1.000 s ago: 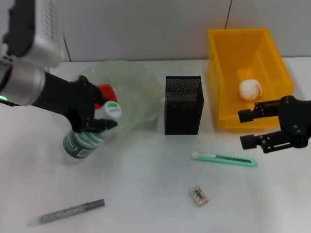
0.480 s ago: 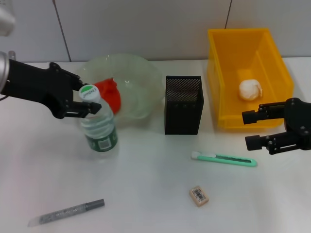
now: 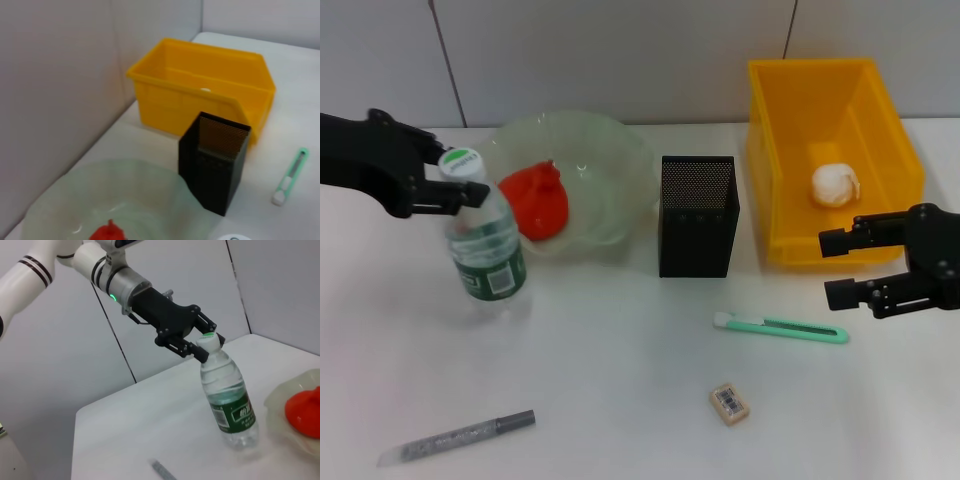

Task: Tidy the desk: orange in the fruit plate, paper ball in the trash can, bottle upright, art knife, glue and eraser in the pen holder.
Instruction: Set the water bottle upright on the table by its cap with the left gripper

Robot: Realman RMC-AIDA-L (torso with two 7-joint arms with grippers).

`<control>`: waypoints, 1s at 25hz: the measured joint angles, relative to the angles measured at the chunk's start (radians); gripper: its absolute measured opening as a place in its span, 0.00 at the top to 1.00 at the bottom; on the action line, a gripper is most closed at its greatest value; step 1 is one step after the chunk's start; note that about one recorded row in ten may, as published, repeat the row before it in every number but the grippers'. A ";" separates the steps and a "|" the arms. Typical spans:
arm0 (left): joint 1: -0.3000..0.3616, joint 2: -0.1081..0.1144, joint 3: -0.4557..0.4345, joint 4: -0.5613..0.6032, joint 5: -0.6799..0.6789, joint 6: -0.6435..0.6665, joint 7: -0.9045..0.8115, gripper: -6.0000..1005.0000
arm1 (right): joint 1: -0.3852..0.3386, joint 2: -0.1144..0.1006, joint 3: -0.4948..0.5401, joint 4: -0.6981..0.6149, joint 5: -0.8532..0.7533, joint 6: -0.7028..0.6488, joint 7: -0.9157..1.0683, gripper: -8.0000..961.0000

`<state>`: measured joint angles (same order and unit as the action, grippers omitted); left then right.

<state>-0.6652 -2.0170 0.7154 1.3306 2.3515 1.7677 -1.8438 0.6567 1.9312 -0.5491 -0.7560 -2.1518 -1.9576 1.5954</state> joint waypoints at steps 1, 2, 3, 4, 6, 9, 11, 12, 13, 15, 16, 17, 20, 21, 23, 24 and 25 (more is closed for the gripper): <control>0.003 0.001 -0.014 0.000 0.000 0.000 -0.002 0.55 | 0.000 0.000 0.000 0.000 0.000 0.000 0.000 0.19; 0.005 0.001 -0.026 0.000 0.000 0.000 -0.002 0.55 | -0.003 0.000 0.000 -0.001 0.000 0.000 -0.002 0.19; 0.008 0.002 -0.041 0.000 0.000 0.000 -0.003 0.55 | -0.005 0.000 0.000 -0.002 0.001 0.000 -0.004 0.19; 0.011 0.003 -0.060 -0.002 -0.001 0.000 -0.003 0.55 | -0.006 0.001 0.000 -0.003 0.001 0.000 -0.005 0.19; 0.015 0.005 -0.081 -0.007 -0.005 0.000 -0.003 0.55 | -0.009 0.002 -0.003 -0.005 0.001 0.002 -0.006 0.19; 0.026 0.007 -0.098 -0.011 -0.010 -0.006 -0.003 0.55 | -0.015 0.007 -0.008 -0.006 -0.001 0.006 -0.019 0.19; 0.030 0.005 -0.102 -0.012 -0.011 -0.012 -0.004 0.55 | -0.023 0.014 -0.009 -0.009 -0.002 0.009 -0.040 0.19; 0.032 0.005 -0.104 -0.013 -0.011 -0.015 -0.005 0.55 | -0.025 0.016 -0.009 -0.010 -0.003 0.011 -0.050 0.19; 0.033 0.005 -0.108 -0.018 -0.011 -0.019 -0.010 0.55 | -0.029 0.018 -0.009 -0.010 -0.003 0.013 -0.065 0.19; 0.032 0.006 -0.110 -0.029 -0.016 -0.025 -0.016 0.55 | -0.042 0.032 -0.010 -0.022 -0.004 0.025 -0.114 0.19; 0.032 0.006 -0.110 -0.029 -0.016 -0.025 -0.016 0.55 | -0.042 0.032 -0.010 -0.022 -0.004 0.025 -0.114 0.19; 0.032 0.006 -0.110 -0.033 -0.019 -0.028 -0.017 0.55 | -0.048 0.039 -0.011 -0.031 -0.004 0.035 -0.127 0.19; 0.033 0.007 -0.110 -0.038 -0.021 -0.036 -0.023 0.55 | -0.069 0.066 -0.019 -0.068 -0.006 0.086 -0.165 0.19; 0.033 0.007 -0.110 -0.039 -0.021 -0.039 -0.025 0.55 | -0.069 0.066 -0.019 -0.068 -0.006 0.086 -0.165 0.19; 0.033 0.007 -0.110 -0.040 -0.022 -0.042 -0.028 0.55 | -0.076 0.074 -0.043 -0.071 -0.008 0.114 -0.176 0.19; 0.033 0.007 -0.110 -0.040 -0.022 -0.044 -0.031 0.55 | -0.078 0.076 -0.052 -0.071 -0.008 0.125 -0.179 0.19; 0.033 0.007 -0.111 -0.043 -0.022 -0.050 -0.035 0.55 | -0.083 0.081 -0.075 -0.069 -0.009 0.153 -0.187 0.19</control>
<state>-0.6319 -2.0101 0.6046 1.2873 2.3300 1.7174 -1.8790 0.5733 2.0125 -0.6237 -0.8254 -2.1605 -1.8045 1.4083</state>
